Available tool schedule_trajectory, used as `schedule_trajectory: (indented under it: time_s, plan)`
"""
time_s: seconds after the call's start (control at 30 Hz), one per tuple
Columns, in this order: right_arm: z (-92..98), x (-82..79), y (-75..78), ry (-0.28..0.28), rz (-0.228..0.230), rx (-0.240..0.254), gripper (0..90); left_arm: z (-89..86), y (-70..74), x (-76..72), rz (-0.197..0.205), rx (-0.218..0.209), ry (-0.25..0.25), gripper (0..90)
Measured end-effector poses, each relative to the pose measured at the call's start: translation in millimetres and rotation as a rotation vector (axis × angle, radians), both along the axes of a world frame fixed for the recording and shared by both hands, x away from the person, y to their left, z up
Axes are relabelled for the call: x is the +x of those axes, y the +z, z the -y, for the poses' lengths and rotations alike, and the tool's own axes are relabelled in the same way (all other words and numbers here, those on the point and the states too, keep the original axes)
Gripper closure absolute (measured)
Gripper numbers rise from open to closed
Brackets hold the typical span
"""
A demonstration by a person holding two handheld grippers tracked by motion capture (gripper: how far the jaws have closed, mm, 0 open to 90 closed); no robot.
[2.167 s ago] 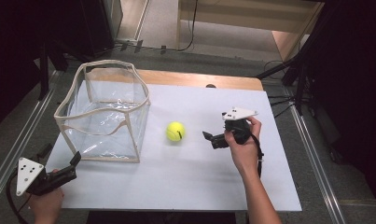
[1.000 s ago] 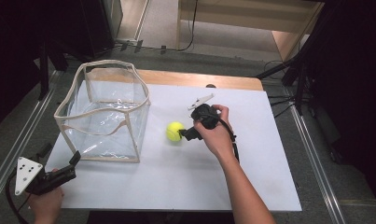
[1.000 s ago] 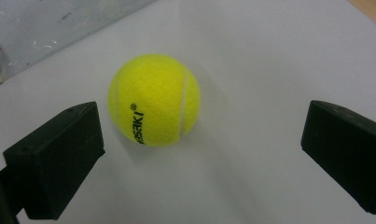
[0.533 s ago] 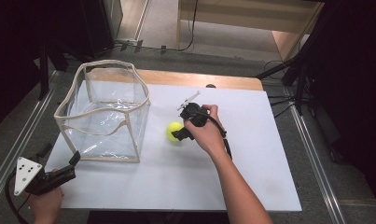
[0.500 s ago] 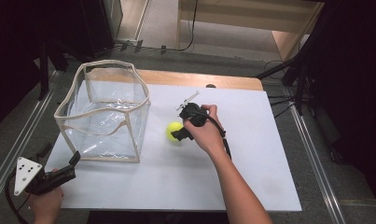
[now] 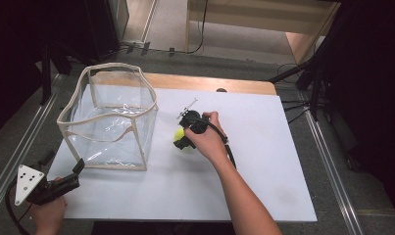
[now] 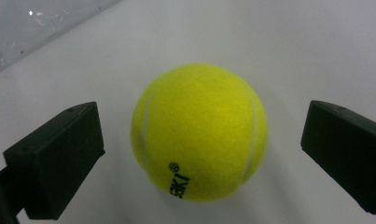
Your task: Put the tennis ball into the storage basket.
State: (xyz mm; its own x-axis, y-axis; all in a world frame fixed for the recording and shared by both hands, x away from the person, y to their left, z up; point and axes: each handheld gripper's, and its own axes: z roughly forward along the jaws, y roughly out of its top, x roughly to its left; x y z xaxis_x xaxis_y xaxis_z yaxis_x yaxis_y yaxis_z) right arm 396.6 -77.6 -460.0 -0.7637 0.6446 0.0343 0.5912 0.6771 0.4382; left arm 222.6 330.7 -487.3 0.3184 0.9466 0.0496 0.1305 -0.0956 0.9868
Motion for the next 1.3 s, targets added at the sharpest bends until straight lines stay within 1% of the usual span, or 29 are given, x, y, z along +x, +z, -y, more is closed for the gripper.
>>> schedule_trajectory:
  time_s: [0.07,0.13,0.23,0.27,0.3,0.33,0.4,0.43,0.47,0.5,0.53,0.6,0.67,0.7,0.73,0.87,1.03,1.1,1.3]
  plan:
    - [-2.2,1.4,-2.7,0.0,-0.008,-0.012,0.0,0.1,0.0,-0.1,0.0,0.0,0.0,6.9]
    - [-3.7,1.8,-4.6,-0.005,-0.012,-0.009,0.0,0.7,-0.1,-0.1,-0.003,0.001,0.003,6.9]
    - [-4.0,3.0,-6.3,-0.011,-0.003,-0.021,0.0,1.1,-0.2,-0.2,0.0,0.006,0.002,6.9]
    - [-4.3,3.9,-7.9,-0.014,0.0,-0.016,6.2,1.4,-0.3,0.0,0.0,0.008,0.0,6.9]
    - [-4.3,3.9,-7.9,-0.014,0.0,-0.016,6.2,1.5,-0.3,0.1,-0.001,0.01,0.0,6.9]
    - [-5.1,4.4,-9.2,-0.017,-0.009,-0.017,6.4,1.4,-0.2,0.0,0.0,0.009,0.0,6.9]
    - [-5.4,4.6,-9.9,-0.013,-0.01,-0.02,6.4,1.3,-0.2,0.0,0.0,0.008,0.0,6.9]
    - [-7.1,4.3,-11.3,-0.023,-0.024,-0.017,6.4,1.3,-0.2,0.0,0.0,0.008,0.001,6.9]
    - [-7.0,4.9,-11.9,-0.015,-0.025,-0.027,6.5,1.4,-0.2,0.1,-0.001,0.008,0.001,6.9]
    - [-7.5,4.7,-12.4,-0.014,-0.036,-0.025,7.4,1.5,-0.3,0.0,-0.001,0.011,0.001,6.9]
    - [-7.8,4.7,-14.1,-0.01,-0.032,-0.024,13.2,1.6,-0.2,0.0,-0.001,0.014,0.0,6.9]
    - [-8.4,4.6,-15.7,-0.016,-0.042,-0.029,14.5,1.6,-0.2,0.1,-0.001,0.014,0.0,6.9]
    - [-8.3,4.7,-17.0,-0.014,-0.039,-0.029,14.6,1.5,-0.3,0.0,-0.001,0.013,0.0,6.9]
    - [-8.1,5.0,-17.6,-0.01,-0.041,-0.035,16.5,1.4,-0.2,0.0,-0.002,0.012,0.0,6.9]
    - [-8.2,4.7,-18.4,-0.018,-0.042,-0.031,21.1,1.4,-0.2,0.0,-0.001,0.01,0.0,6.9]
    - [-8.3,4.6,-20.0,-0.019,-0.049,-0.024,22.6,1.5,-0.2,-0.1,-0.001,0.014,-0.001,6.9]
    - [-8.2,4.7,-20.6,-0.022,-0.057,-0.028,22.8,1.5,-0.2,0.0,-0.001,0.013,-0.001,6.9]
    - [-8.3,4.4,-21.0,-0.026,-0.063,-0.02,22.8,1.6,-0.3,-0.1,-0.001,0.013,-0.001,6.9]
    - [-8.0,5.4,-21.4,-0.015,-0.064,-0.024,23.4,1.8,-0.3,-0.1,-0.001,0.013,0.0,6.9]
